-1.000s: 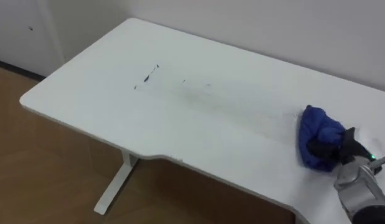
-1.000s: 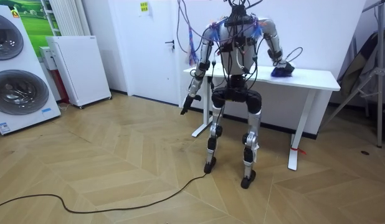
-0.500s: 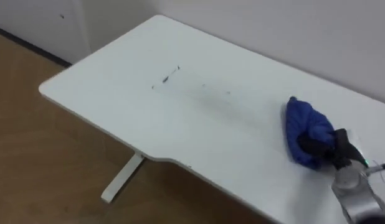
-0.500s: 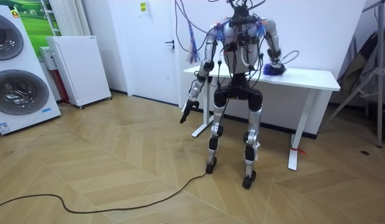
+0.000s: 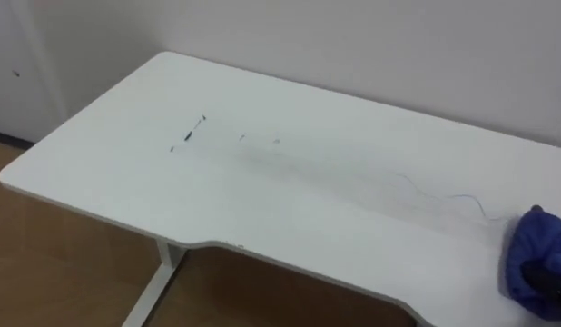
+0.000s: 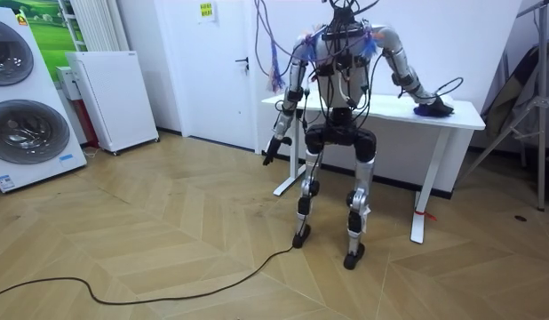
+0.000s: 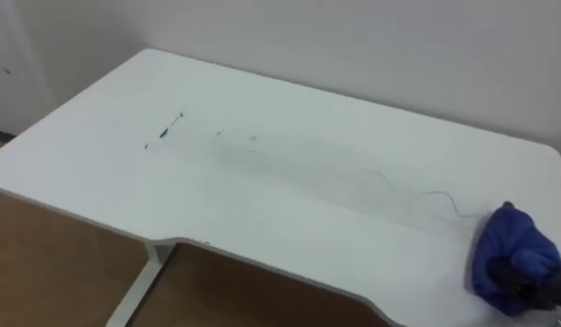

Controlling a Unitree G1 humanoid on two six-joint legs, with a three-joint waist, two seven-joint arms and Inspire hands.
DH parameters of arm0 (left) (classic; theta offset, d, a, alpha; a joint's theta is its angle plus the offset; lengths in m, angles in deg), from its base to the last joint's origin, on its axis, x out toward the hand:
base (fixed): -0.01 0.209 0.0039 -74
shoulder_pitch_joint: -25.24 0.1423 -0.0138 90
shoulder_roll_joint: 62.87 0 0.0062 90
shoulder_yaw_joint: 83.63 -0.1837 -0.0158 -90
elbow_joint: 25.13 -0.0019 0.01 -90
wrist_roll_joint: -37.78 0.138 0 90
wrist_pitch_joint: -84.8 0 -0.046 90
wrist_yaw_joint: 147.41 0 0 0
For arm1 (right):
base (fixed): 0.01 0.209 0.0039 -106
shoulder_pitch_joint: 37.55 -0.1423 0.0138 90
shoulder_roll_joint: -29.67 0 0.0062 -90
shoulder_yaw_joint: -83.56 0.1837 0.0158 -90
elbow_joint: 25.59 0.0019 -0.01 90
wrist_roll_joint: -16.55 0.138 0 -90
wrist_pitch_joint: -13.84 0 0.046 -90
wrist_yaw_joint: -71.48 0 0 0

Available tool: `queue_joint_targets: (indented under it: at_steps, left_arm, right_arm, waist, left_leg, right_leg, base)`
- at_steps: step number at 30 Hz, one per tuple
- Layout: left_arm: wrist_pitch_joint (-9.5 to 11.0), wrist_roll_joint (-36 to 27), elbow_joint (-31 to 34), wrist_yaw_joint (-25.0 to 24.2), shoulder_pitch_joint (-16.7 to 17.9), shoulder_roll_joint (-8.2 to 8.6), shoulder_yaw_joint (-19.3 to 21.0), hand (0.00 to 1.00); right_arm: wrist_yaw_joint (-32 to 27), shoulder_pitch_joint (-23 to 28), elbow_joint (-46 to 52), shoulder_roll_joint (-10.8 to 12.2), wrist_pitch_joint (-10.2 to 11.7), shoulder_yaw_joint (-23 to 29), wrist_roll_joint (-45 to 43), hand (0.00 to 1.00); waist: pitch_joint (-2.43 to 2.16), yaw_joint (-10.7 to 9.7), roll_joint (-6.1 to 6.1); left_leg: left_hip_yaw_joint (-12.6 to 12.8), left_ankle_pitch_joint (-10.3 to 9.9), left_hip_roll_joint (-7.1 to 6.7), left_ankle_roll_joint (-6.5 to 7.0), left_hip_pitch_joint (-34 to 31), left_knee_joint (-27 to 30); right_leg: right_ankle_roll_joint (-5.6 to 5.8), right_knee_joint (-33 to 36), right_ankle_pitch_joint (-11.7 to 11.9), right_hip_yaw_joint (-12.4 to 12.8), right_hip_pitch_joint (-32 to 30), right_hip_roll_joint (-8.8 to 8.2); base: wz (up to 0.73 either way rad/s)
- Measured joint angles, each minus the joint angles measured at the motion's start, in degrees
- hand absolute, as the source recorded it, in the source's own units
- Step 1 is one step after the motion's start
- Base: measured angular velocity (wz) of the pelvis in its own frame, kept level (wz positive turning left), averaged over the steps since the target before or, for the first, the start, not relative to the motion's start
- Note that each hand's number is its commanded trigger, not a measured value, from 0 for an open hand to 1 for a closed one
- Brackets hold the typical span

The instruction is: Wipe table

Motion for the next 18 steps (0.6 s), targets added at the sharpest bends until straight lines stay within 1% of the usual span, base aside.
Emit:
queue_joint_targets:
  at_steps: [2, 3, 4, 5, 6, 7, 8, 9, 10, 11, 12, 13, 14, 15, 16, 17, 18]
  left_arm:
    - [-0.65, 0.06, -0.23, -0.54, -0.20, 0.90, -0.33, 0.00]
    - [-0.69, 0.05, -0.50, -0.54, -0.26, 0.94, -0.43, 0.00]
    - [-1.19, 0.06, -0.95, -0.55, -0.43, 0.94, -0.67, 0.00]
    - [-1.72, 0.10, -1.04, -0.65, -0.75, 0.93, -0.69, 0.00]
    - [-1.85, 0.13, -1.15, -0.81, -1.01, 0.89, -0.72, 0.00]
    - [-2.00, 0.10, -1.35, -1.38, -0.97, 0.83, -0.78, 0.00]
    - [-2.28, -0.06, -1.41, -1.71, -1.00, 0.80, -0.77, 0.00]
    - [-2.46, -0.09, -1.38, -1.73, -0.69, 0.81, -0.79, 0.00]
    - [-3.05, -0.21, -1.37, -1.76, 0.22, 0.74, -0.79, 0.00]
    - [-3.61, -0.29, -1.38, -1.78, 1.28, 0.62, -0.77, 0.00]
    - [-3.76, -0.40, -1.38, -1.78, 1.77, 0.59, -0.75, 0.00]
    - [-3.81, -0.59, -1.25, -1.80, 2.63, 0.49, -0.68, 0.00]
    - [-3.71, -1.20, -1.15, -1.84, 3.09, 0.07, -0.64, 0.00]
    - [-3.61, -1.30, -1.22, -1.85, 3.18, -0.23, -0.63, 0.00]
    - [-3.17, -1.29, -1.73, -1.84, 3.46, -0.80, -0.27, 0.00]
    - [-2.63, -1.45, -2.14, -1.84, 4.04, -1.18, 0.72, 0.00]
    - [-2.51, -1.46, -2.14, -1.84, 4.33, -1.34, 1.52, 0.00]
  right_arm:
    - [2.12, -4.35, 3.32, 3.04, -3.47, -5.44, -2.57, 1.00]
    - [2.88, -5.75, 4.32, 3.84, -4.10, -7.33, -2.94, 1.00]
    - [4.75, -8.31, 5.54, 5.17, -4.52, -10.44, -3.50, 1.00]
    - [6.56, -11.10, 5.70, 6.48, -4.44, -12.48, -4.74, 1.00]
    - [7.33, -12.40, 5.70, 6.89, -4.43, -12.94, -4.80, 1.00]
    - [8.59, -14.58, 5.68, 7.25, -4.24, -13.63, -4.79, 1.00]
    - [9.30, -16.39, 5.70, 7.45, -4.15, -13.70, -4.79, 1.00]
    - [9.48, -17.13, 5.70, 7.45, -4.13, -13.70, -4.79, 1.00]
    - [9.55, -18.11, 5.69, 7.42, -3.87, -13.65, -4.79, 1.00]
    - [9.56, -18.10, 5.55, 7.09, -3.55, -13.63, -4.52, 1.00]
    - [9.57, -17.99, 5.12, 6.77, -3.42, -13.63, -4.30, 1.00]
    - [9.71, -17.23, 4.12, 5.91, -3.14, -13.52, -4.26, 1.00]
    - [9.78, -15.47, 1.97, 4.46, -1.81, -13.45, -4.21, 1.00]
    - [9.75, -14.29, 0.51, 3.81, -0.96, -13.12, -4.03, 1.00]
    - [9.33, -10.91, 0.37, 2.82, 2.07, -10.09, -2.05, 1.00]
    - [8.58, -8.13, -0.40, 1.93, 4.17, -8.36, -2.12, 1.00]
    - [8.26, -6.71, -0.57, 1.62, 4.97, -6.91, -2.25, 1.00]
  waist:
    - [0.10, 1.23, -0.13]
    - [0.16, 1.31, -0.19]
    - [0.16, 1.81, -0.20]
    - [0.27, 2.85, -0.14]
    - [0.38, 3.12, -0.08]
    - [0.59, 4.57, 0.21]
    - [0.64, 5.21, 0.29]
    - [0.63, 5.53, 0.26]
    - [0.54, 5.62, 0.04]
    - [0.54, 5.62, -0.01]
    - [0.56, 5.62, -0.02]
    - [0.67, 5.53, 0.05]
    - [0.67, 5.42, -0.04]
    - [0.68, 5.31, -0.23]
    - [0.48, 4.94, -0.70]
    - [0.73, 4.18, -0.59]
    - [0.72, 3.81, -0.75]
  left_leg:
    - [-0.19, 0.52, 0.00, 0.45, -0.91, -0.31]
    - [-0.30, 0.67, 0.00, 0.43, -1.08, -0.44]
    - [-0.37, 0.99, -0.01, 0.40, -1.14, -0.89]
    - [-0.62, 1.17, -0.03, 0.36, -1.10, -1.22]
    - [-0.83, 1.20, -0.08, 0.36, -1.10, -1.25]
    - [-1.46, 1.21, -0.23, 0.36, -1.35, -1.24]
    - [-2.41, 1.24, -0.47, 0.40, -1.76, -1.15]
    - [-2.76, 1.26, -0.56, 0.42, -2.01, -1.18]
    - [-3.66, 1.29, -0.80, 0.44, -2.52, -1.20]
    - [-4.61, 1.35, -1.07, 0.50, -2.61, -1.14]
    - [-4.85, 1.36, -1.13, 0.52, -2.58, -1.16]
    - [-4.87, 1.39, -1.26, 0.58, -2.49, -1.15]
    - [-4.82, 1.45, -1.34, 0.68, -2.49, -1.16]
    - [-4.82, 1.51, -1.44, 0.77, -2.43, -1.17]
    - [-4.64, 1.64, -1.75, 0.97, -2.09, -1.30]
    - [-4.35, 1.64, -2.04, 0.98, -1.22, -1.30]
    - [-4.12, 1.64, -2.17, 0.98, -0.72, -1.32]
  right_leg:
    - [-0.90, 1.26, 0.80, 1.21, -1.97, 0.35]
    - [-0.96, 1.36, 0.89, 1.37, -2.28, 0.44]
    - [-0.97, 1.38, 0.89, 1.36, -2.52, 0.44]
    - [-0.97, 1.16, 0.89, 1.26, -2.61, 0.48]
    - [-0.97, 0.98, 0.89, 1.18, -2.71, 0.53]
    - [-0.94, 0.79, 0.86, 0.87, -2.53, 0.55]
    - [-0.83, 0.75, 0.79, -0.20, -2.66, 0.42]
    - [-0.78, 0.82, 0.74, -0.58, -2.81, 0.34]
    - [-0.73, 0.87, 0.55, -1.94, -2.94, 0.15]
    - [-0.63, 0.91, 0.48, -2.91, -2.74, -0.03]
    - [-0.63, 0.90, 0.48, -3.18, -2.48, -0.06]
    - [-0.63, 0.88, 0.48, -3.21, -1.92, -0.17]
    - [-0.63, 0.99, 0.48, -3.19, -1.48, -0.24]
    - [-0.63, 0.95, 0.48, -3.20, -1.11, -0.32]
    - [-0.46, 0.98, 0.37, -3.16, -0.41, -0.60]
    - [-0.44, 0.78, 0.36, -3.25, 0.79, -0.88]
    - [-0.40, 0.75, 0.34, -3.17, 1.33, -1.03]
  base:
    - [-0.44]
    - [-0.12]
    - [0.05]
    - [0.10]
    - [0.18]
    - [0.34]
    - [0.37]
    - [0.41]
    - [0.39]
    - [0.40]
    - [0.42]
    - [0.47]
    - [0.51]
    - [0.52]
    - [0.41]
    - [0.34]
    - [0.21]
